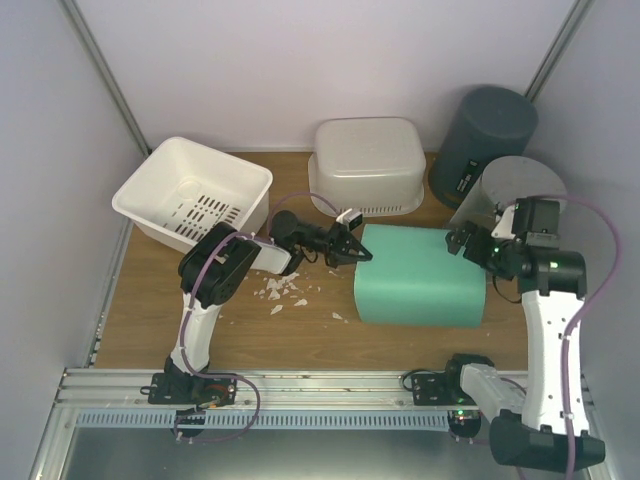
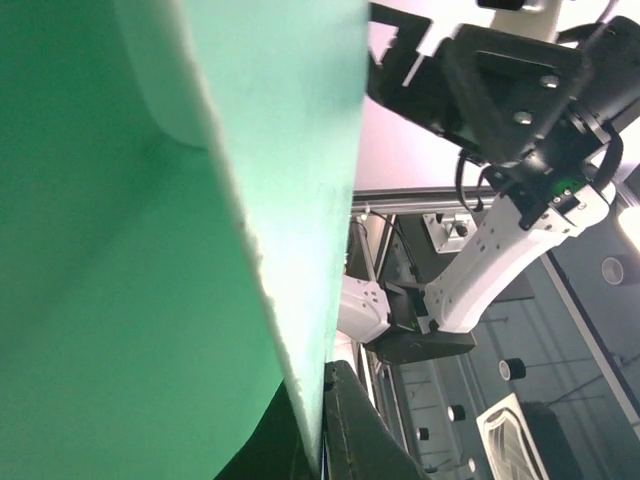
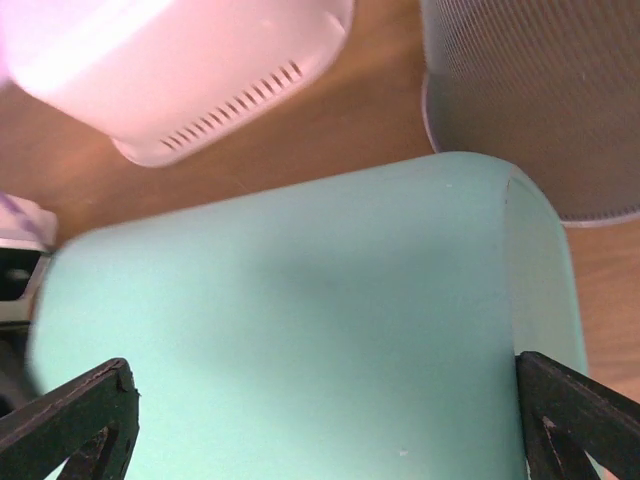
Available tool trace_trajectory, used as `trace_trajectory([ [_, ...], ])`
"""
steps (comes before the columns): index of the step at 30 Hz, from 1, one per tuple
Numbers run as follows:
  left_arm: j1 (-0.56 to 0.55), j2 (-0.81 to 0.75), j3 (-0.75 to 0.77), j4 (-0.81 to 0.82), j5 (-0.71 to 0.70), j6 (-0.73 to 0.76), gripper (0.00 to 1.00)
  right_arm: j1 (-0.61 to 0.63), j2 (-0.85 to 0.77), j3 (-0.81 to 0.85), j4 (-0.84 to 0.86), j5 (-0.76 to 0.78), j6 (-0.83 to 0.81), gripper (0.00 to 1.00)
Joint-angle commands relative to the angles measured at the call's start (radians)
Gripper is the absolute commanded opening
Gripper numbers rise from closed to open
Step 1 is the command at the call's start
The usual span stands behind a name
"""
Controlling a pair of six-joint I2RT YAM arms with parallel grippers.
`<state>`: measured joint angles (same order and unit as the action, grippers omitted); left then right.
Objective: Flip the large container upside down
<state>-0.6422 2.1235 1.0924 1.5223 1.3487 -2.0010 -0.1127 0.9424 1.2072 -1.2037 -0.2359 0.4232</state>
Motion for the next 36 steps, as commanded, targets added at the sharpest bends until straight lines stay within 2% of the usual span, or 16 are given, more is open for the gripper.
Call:
trace_trajectory([
  [1, -0.018, 0.02, 0.023, 0.202, 0.005, 0.017, 0.0, 0.011, 0.0, 0.121, -0.017, -0.199, 0.029, 1.0],
  [2, -0.019, 0.019, 0.024, 0.188, 0.011, 0.027, 0.03, 0.012, 0.002, 0.135, -0.028, -0.2, 0.03, 1.0],
  [7, -0.022, 0.033, 0.012, 0.17, 0.02, 0.051, 0.28, 0.012, 0.003, 0.182, -0.061, -0.198, 0.033, 1.0],
  [11, -0.022, 0.049, -0.012, 0.187, 0.021, 0.052, 0.31, 0.011, -0.004, 0.178, -0.072, -0.195, 0.031, 1.0],
  [14, -0.022, 0.061, -0.024, 0.175, 0.022, 0.063, 0.41, 0.012, -0.012, 0.174, -0.072, -0.2, 0.037, 1.0],
  [18, -0.022, 0.065, -0.026, 0.166, 0.027, 0.076, 0.41, 0.011, -0.006, 0.206, -0.094, -0.185, 0.032, 1.0],
  [21, -0.025, 0.063, -0.009, 0.144, 0.021, 0.085, 0.41, 0.012, -0.013, 0.204, -0.126, -0.015, 0.052, 1.0],
  [24, -0.028, 0.028, 0.07, 0.117, 0.032, 0.105, 0.47, 0.012, -0.017, 0.154, -0.127, 0.11, 0.098, 1.0],
  [25, -0.028, -0.004, 0.087, 0.023, 0.039, 0.173, 0.47, 0.011, -0.017, 0.141, -0.126, 0.142, 0.116, 1.0],
  [26, -0.029, -0.06, 0.105, -0.158, 0.055, 0.307, 0.47, 0.011, -0.016, 0.133, -0.126, 0.176, 0.124, 1.0],
  [27, -0.031, -0.107, 0.136, -0.455, 0.05, 0.509, 0.48, 0.011, -0.013, 0.132, -0.126, 0.203, 0.128, 1.0],
  [29, -0.035, -0.178, 0.273, -1.126, -0.064, 1.041, 0.53, 0.01, -0.001, 0.127, -0.126, 0.256, 0.126, 1.0],
  [30, -0.045, -0.187, 0.351, -1.353, -0.13, 1.25, 0.54, 0.011, 0.002, 0.119, -0.127, 0.28, 0.123, 1.0],
  [31, -0.059, -0.184, 0.399, -1.43, -0.147, 1.317, 0.56, 0.01, 0.003, 0.107, -0.127, 0.301, 0.123, 1.0],
  [34, -0.073, -0.145, 0.414, -1.387, -0.119, 1.211, 0.59, 0.003, -0.007, 0.078, -0.125, 0.32, 0.146, 1.0],
  [36, -0.081, -0.115, 0.422, -1.404, -0.123, 1.203, 0.59, 0.0, -0.012, 0.075, -0.127, 0.331, 0.151, 1.0],
])
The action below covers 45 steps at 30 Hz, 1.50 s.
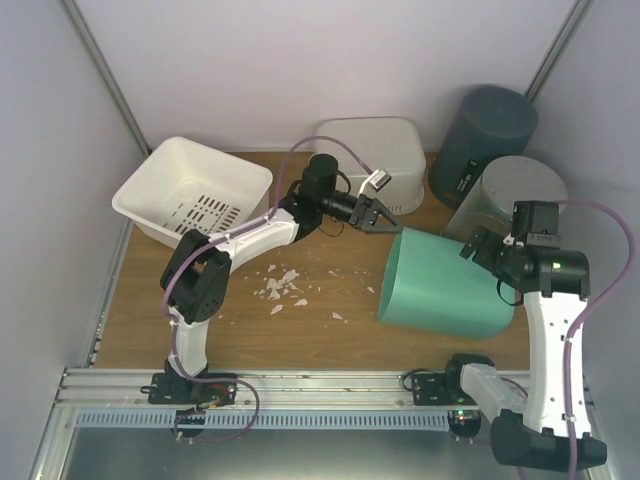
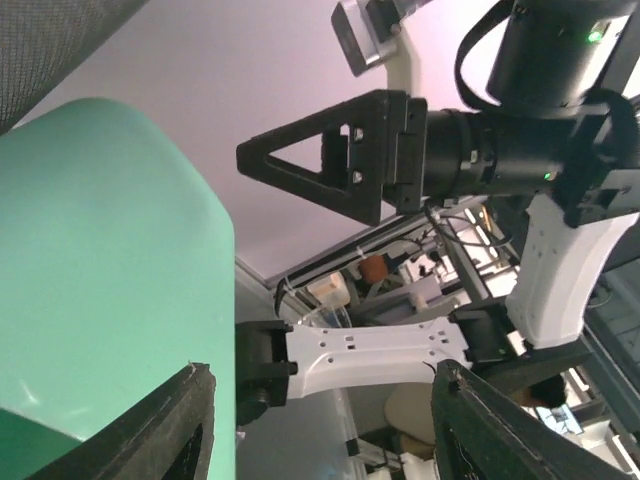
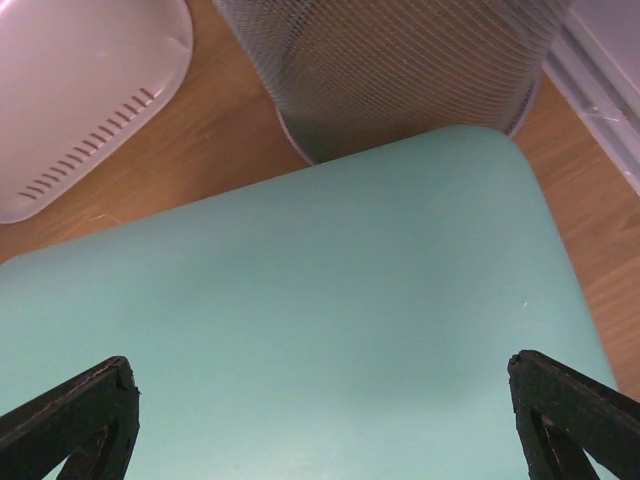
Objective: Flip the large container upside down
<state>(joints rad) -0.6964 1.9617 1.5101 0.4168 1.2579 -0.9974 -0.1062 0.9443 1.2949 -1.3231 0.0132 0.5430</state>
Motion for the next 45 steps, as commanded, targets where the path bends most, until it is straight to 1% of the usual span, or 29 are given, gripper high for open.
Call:
trace_trajectory([
  [1, -0.032, 0.054, 0.005, -0.313, -0.036, 0.202, 0.58, -0.01, -0.018, -0.013, -0.008, 0.089, 0.028, 1.0],
  [3, -0.045, 0.065, 0.007, -0.331, -0.035, 0.202, 0.58, -0.023, -0.019, -0.013, -0.007, 0.087, 0.017, 1.0],
  [7, -0.058, 0.065, 0.037, -0.462, -0.069, 0.272, 0.58, -0.05, -0.01, -0.026, -0.008, 0.084, -0.005, 1.0],
  [9, -0.057, 0.062, 0.039, -0.493, -0.086, 0.282, 0.59, -0.057, -0.008, -0.034, -0.006, 0.072, -0.015, 1.0],
  [13, -0.066, 0.067, 0.041, -0.488, -0.084, 0.269, 0.6, -0.067, -0.01, -0.023, -0.005, 0.054, -0.029, 1.0],
  [15, -0.064, 0.069, 0.044, -0.506, -0.061, 0.27, 0.6, -0.069, -0.016, -0.02, -0.006, 0.04, -0.032, 1.0],
  [22, -0.036, -0.036, 0.007, -0.552, -0.093, 0.303, 0.62, -0.07, -0.033, -0.056, -0.005, 0.028, -0.039, 1.0],
  [27, -0.033, -0.061, -0.003, -0.591, -0.114, 0.343, 0.62, -0.069, -0.027, -0.062, -0.005, 0.026, -0.049, 1.0],
  [33, -0.062, -0.018, -0.03, -0.554, -0.121, 0.33, 0.63, -0.069, -0.031, -0.074, -0.005, 0.016, -0.049, 1.0],
  [38, -0.091, 0.036, 0.014, -0.494, -0.138, 0.285, 0.63, -0.069, -0.041, -0.095, -0.005, 0.017, -0.05, 1.0],
  [42, -0.113, 0.08, 0.086, -0.464, -0.152, 0.266, 0.63, -0.07, -0.052, -0.123, -0.004, 0.008, -0.048, 1.0],
  [44, -0.124, 0.101, 0.113, -0.448, -0.163, 0.257, 0.61, -0.069, -0.057, -0.128, -0.003, 0.001, -0.046, 1.0],
  [45, -0.128, 0.11, 0.117, -0.429, -0.158, 0.238, 0.55, -0.07, -0.059, -0.127, -0.002, -0.004, -0.047, 1.0],
])
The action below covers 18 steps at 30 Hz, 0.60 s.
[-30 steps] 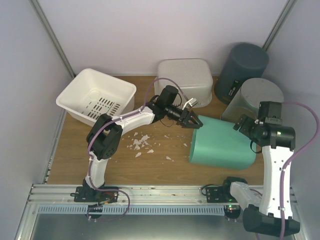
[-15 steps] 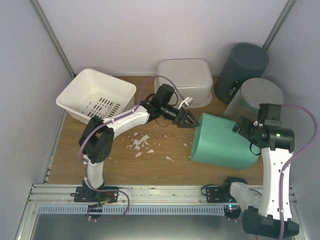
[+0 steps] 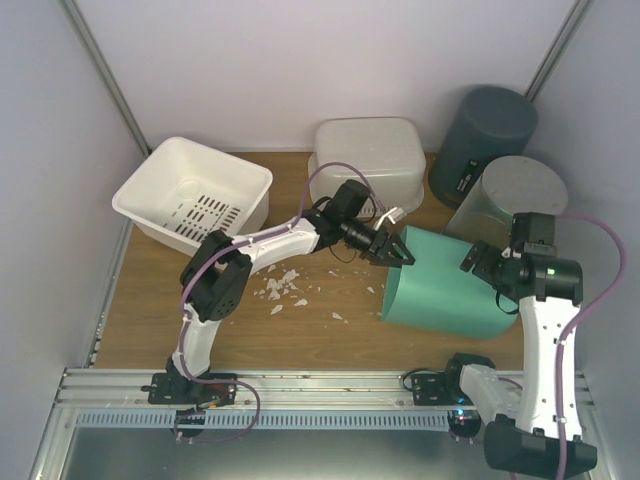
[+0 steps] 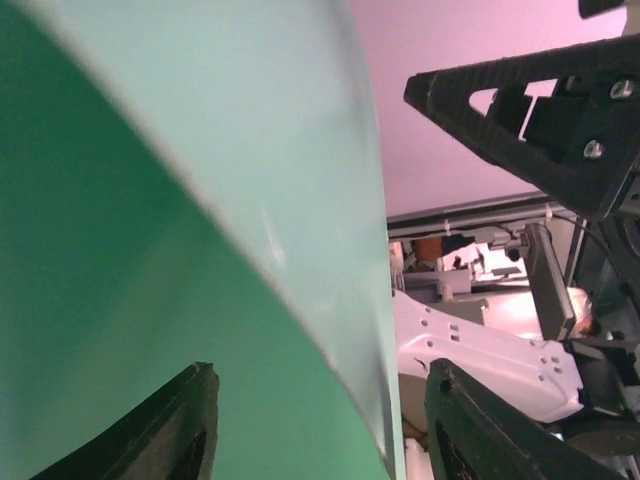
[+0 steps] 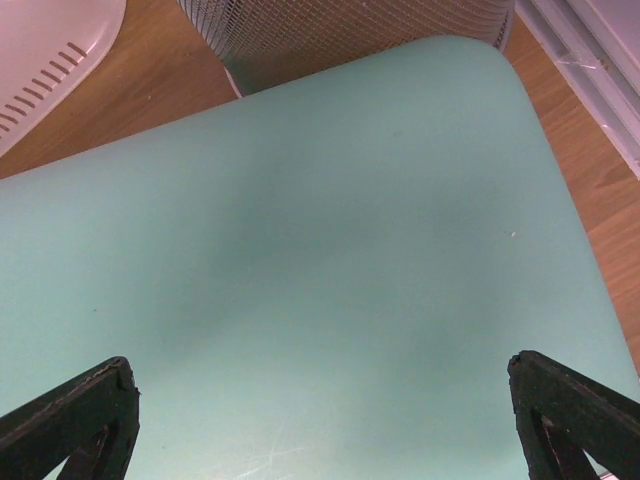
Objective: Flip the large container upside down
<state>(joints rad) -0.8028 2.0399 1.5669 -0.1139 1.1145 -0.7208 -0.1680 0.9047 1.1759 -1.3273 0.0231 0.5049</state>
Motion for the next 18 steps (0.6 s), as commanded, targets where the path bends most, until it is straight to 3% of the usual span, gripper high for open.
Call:
trace_trajectory([
  [1, -0.026, 0.038, 0.062, 0.124, -0.009, -0.063, 0.45, -0.008, -0.02, -0.005, 0.002, -0.015, -0.012, 1.0],
  [3, -0.029, 0.041, 0.061, 0.157, -0.015, -0.073, 0.1, -0.008, -0.018, 0.009, 0.0, -0.02, -0.018, 1.0],
  [4, -0.029, 0.039, 0.06, 0.163, -0.021, -0.07, 0.01, -0.007, -0.017, 0.017, 0.0, -0.02, -0.019, 1.0],
  [10, -0.021, -0.002, -0.02, 0.215, 0.013, -0.071, 0.0, -0.008, -0.009, 0.05, -0.001, -0.066, -0.032, 1.0],
  [18, 0.057, -0.021, -0.211, 0.552, 0.138, -0.288, 0.0, -0.013, -0.001, 0.061, -0.004, 0.014, -0.079, 1.0],
])
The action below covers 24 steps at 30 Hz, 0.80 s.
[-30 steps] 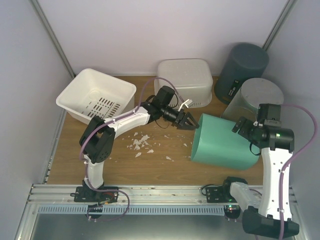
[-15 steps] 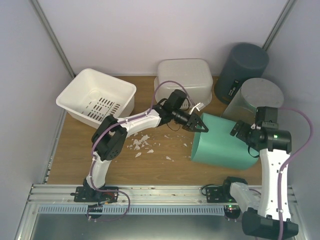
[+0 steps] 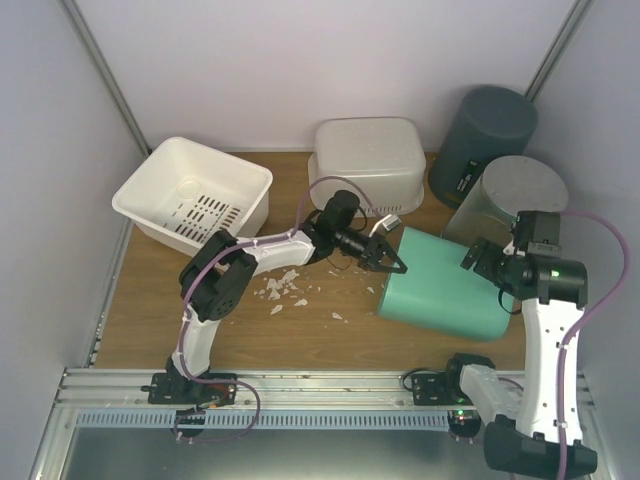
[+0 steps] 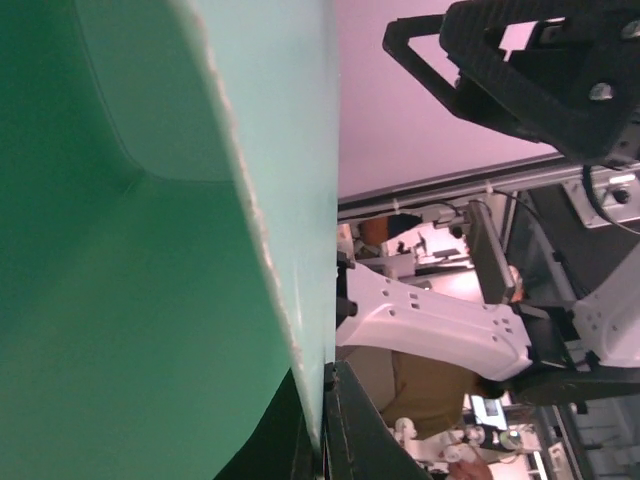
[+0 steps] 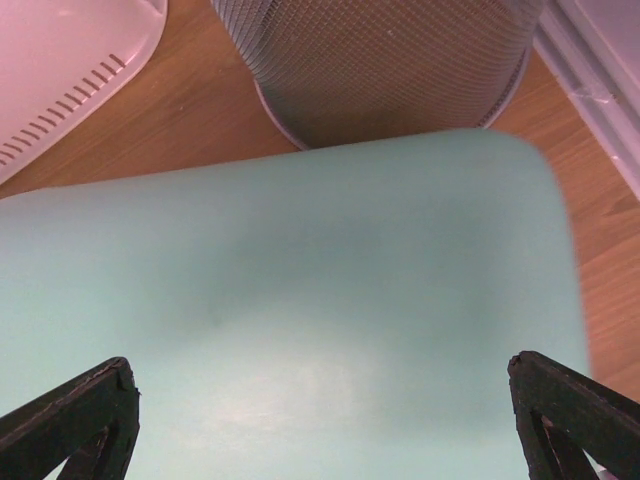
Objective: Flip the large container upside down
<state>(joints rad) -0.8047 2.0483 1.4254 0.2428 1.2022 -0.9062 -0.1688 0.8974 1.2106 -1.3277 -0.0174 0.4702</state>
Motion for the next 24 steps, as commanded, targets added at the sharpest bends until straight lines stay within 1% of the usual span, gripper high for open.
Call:
trace_trajectory([
  [1, 0.073, -0.032, -0.077, 0.202, 0.057, -0.102, 0.0, -0.017, 0.019, 0.024, -0.005, 0.05, -0.05, 1.0],
  [7, 0.138, -0.045, -0.115, 0.268, 0.106, -0.132, 0.0, -0.021, 0.074, 0.015, 0.0, 0.063, -0.084, 1.0],
  [10, 0.152, -0.047, -0.139, 0.323, 0.131, -0.16, 0.0, -0.024, 0.087, 0.027, 0.005, 0.047, -0.107, 1.0],
  [14, 0.153, -0.034, -0.16, 0.425, 0.16, -0.234, 0.0, -0.026, 0.107, -0.013, 0.048, 0.022, -0.132, 1.0],
  [18, 0.154, -0.029, -0.162, 0.441, 0.169, -0.251, 0.0, -0.028, 0.12, -0.059, 0.134, -0.084, -0.128, 1.0],
  [24, 0.154, -0.04, -0.157, 0.442, 0.175, -0.253, 0.0, -0.032, 0.17, -0.077, 0.215, -0.173, -0.141, 1.0],
])
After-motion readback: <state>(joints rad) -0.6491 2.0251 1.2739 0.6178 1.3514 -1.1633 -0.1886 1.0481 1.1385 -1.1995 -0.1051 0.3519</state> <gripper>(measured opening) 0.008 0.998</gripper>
